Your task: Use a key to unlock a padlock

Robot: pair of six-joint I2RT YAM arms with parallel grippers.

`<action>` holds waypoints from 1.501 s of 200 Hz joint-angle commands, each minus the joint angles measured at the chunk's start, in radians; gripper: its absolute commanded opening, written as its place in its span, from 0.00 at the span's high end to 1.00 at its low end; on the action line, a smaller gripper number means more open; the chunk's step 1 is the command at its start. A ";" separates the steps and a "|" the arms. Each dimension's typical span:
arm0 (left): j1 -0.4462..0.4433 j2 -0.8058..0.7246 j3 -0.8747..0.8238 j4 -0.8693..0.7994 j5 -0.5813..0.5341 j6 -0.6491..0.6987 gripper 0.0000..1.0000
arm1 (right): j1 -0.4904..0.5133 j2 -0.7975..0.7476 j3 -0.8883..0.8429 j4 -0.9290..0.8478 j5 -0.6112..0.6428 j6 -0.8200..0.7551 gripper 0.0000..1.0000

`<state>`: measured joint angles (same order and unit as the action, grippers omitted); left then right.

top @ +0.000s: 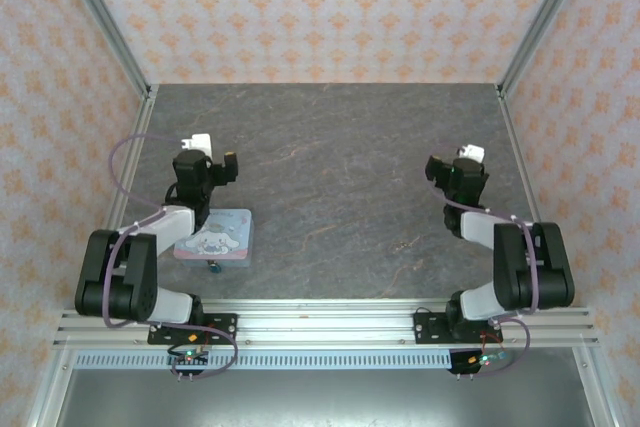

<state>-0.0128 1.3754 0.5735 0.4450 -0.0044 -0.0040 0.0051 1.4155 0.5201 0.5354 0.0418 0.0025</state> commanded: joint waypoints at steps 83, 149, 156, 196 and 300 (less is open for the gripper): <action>0.044 -0.188 0.337 -0.949 -0.139 -0.436 0.00 | 0.013 -0.151 0.135 -0.345 -0.477 0.634 0.10; 0.065 -0.347 0.147 -1.053 -0.127 -0.583 0.00 | 0.365 -0.227 0.167 -0.644 -0.288 0.628 0.01; 0.065 -0.365 0.122 -1.054 -0.127 -0.588 0.00 | 0.383 -0.249 0.147 -0.616 -0.324 0.636 0.01; 0.065 -0.440 0.015 -1.029 -0.104 -0.601 0.00 | 0.474 -0.272 0.108 -0.548 -0.428 0.677 0.11; -0.059 -0.441 -0.097 -0.814 0.193 -0.700 0.00 | 0.679 -0.143 0.162 -0.542 -0.454 0.773 0.26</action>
<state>0.0002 0.9417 0.5030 -0.4450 0.1303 -0.6216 0.6514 1.2488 0.6476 -0.0261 -0.4198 0.7361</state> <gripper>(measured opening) 0.999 0.764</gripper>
